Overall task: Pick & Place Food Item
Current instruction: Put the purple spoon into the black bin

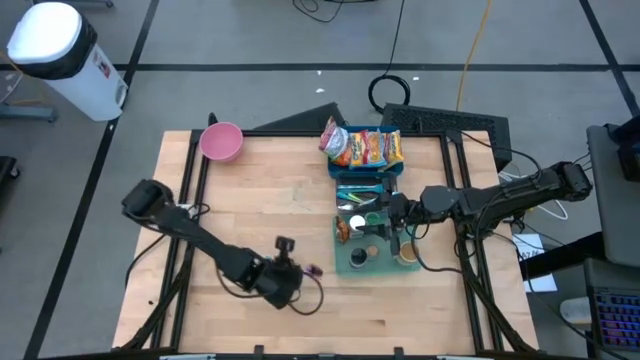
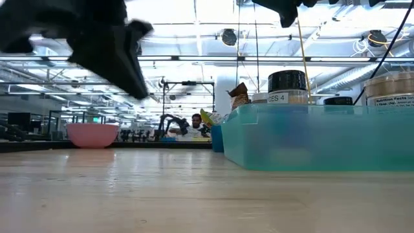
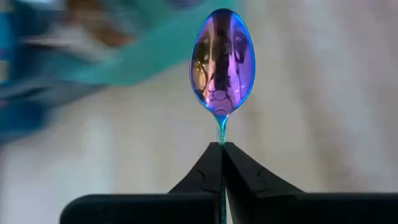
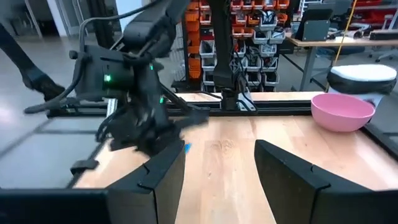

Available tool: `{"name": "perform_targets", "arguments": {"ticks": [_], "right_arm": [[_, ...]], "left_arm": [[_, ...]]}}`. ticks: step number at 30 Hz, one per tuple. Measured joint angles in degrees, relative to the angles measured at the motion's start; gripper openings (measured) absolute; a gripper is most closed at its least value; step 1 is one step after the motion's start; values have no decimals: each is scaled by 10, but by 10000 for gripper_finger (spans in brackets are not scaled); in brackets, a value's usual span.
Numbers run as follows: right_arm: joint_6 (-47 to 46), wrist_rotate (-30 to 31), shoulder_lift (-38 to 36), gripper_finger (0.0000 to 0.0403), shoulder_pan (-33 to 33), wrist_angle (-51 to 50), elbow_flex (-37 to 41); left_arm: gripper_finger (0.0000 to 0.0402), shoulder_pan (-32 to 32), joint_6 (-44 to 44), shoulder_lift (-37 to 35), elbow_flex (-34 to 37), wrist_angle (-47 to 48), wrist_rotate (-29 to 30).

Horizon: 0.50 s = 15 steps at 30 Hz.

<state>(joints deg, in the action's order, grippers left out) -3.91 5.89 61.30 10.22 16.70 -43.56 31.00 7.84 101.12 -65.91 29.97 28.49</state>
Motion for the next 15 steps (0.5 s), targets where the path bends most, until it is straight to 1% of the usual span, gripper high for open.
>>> {"name": "perform_targets", "arguments": {"ticks": [2,4,7,9,10,12,15], "right_arm": [[-25,2,0,185,0,17,12],[-49,10,8,185,0,42,28],[-72,46,18,185,0,69,46],[-85,76,30,185,0,87,53],[-89,89,40,185,0,92,56],[-91,91,68,185,0,108,56],[-108,90,122,190,0,176,56]], "left_arm": [[3,9,5,-21,1,25,68],[3,13,4,-32,1,31,120],[2,12,-14,-49,0,40,195],[2,5,-26,-49,0,39,235],[2,-1,-33,-48,0,40,246],[2,-15,-44,-49,0,34,260],[2,-36,-51,-50,0,34,271]]}}
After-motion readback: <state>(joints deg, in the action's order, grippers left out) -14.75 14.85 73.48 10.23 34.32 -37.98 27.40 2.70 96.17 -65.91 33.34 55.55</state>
